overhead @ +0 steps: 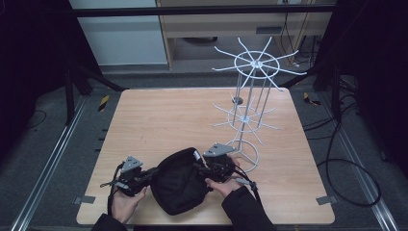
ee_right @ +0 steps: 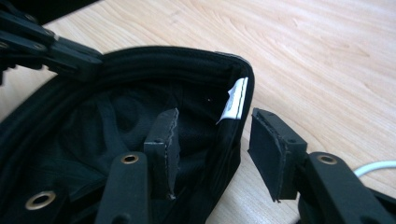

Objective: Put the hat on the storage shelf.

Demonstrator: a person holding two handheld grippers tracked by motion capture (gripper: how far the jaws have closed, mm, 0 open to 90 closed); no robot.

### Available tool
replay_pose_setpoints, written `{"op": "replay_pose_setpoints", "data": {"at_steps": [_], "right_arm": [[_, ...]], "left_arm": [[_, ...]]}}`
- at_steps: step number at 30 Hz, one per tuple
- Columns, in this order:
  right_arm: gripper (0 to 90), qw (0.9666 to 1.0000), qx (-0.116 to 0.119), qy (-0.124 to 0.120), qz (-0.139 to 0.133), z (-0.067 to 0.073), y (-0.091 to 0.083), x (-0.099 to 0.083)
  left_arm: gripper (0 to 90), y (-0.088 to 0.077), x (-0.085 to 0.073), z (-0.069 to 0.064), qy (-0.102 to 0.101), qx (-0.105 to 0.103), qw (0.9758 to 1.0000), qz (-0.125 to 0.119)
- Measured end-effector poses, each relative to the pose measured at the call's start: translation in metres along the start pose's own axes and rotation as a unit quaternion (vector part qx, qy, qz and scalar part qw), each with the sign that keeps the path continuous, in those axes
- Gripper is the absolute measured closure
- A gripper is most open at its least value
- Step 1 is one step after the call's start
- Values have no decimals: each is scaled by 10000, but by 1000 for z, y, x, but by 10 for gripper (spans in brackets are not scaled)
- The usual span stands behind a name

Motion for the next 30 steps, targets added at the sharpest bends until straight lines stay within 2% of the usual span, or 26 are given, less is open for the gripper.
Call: {"op": "replay_pose_setpoints", "data": {"at_steps": [3,4,8,9,13,18,20,22,25,26,27,30], "right_arm": [[542,10000,-48,-4,84,-2,4,-1],[585,9997,-91,39,214,-4,8,-4],[769,9989,-109,121,436,-7,11,-10],[788,9987,-100,134,471,-8,10,-11],[803,9985,-130,270,457,-11,7,-13],[802,9982,-269,363,383,-13,1,-18],[799,9981,-303,396,349,-13,-2,-20],[789,9983,-277,393,344,-13,-4,-23],[736,9986,-107,375,354,-9,-9,-27],[711,9982,-64,450,389,-7,-10,-27],[690,9987,-23,372,344,-7,-10,-28],[620,9987,-16,367,362,-6,-10,-27]], "left_arm": [[825,1,1,-1,66,-12,10000,-16],[824,1,1,-1,69,-33,10000,-39],[807,3,-1,2,19,-14,10000,-23],[776,4,-1,3,-19,-16,10000,-21],[555,3,-4,3,-93,-81,9999,36],[431,-8,-11,0,-174,-164,9996,154],[427,-12,-15,-3,-132,-181,9995,221],[459,-12,-18,-7,-184,-204,9990,363],[558,-5,-21,-7,-227,-157,9977,626],[603,-2,-22,-6,-248,-136,9970,725],[653,-1,-22,-6,-251,-139,9968,752],[722,1,-21,-5,-264,-79,9966,776]]}}
Point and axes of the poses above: each handheld gripper's, and its own axes: y roughly forward along the jaws, x roughly out of its top, z roughly to its left, the point moved 3 cm from there along y, roughly forward along the jaws, and after that the axes turned 2 degrees about -z, right-handed, at the moved point
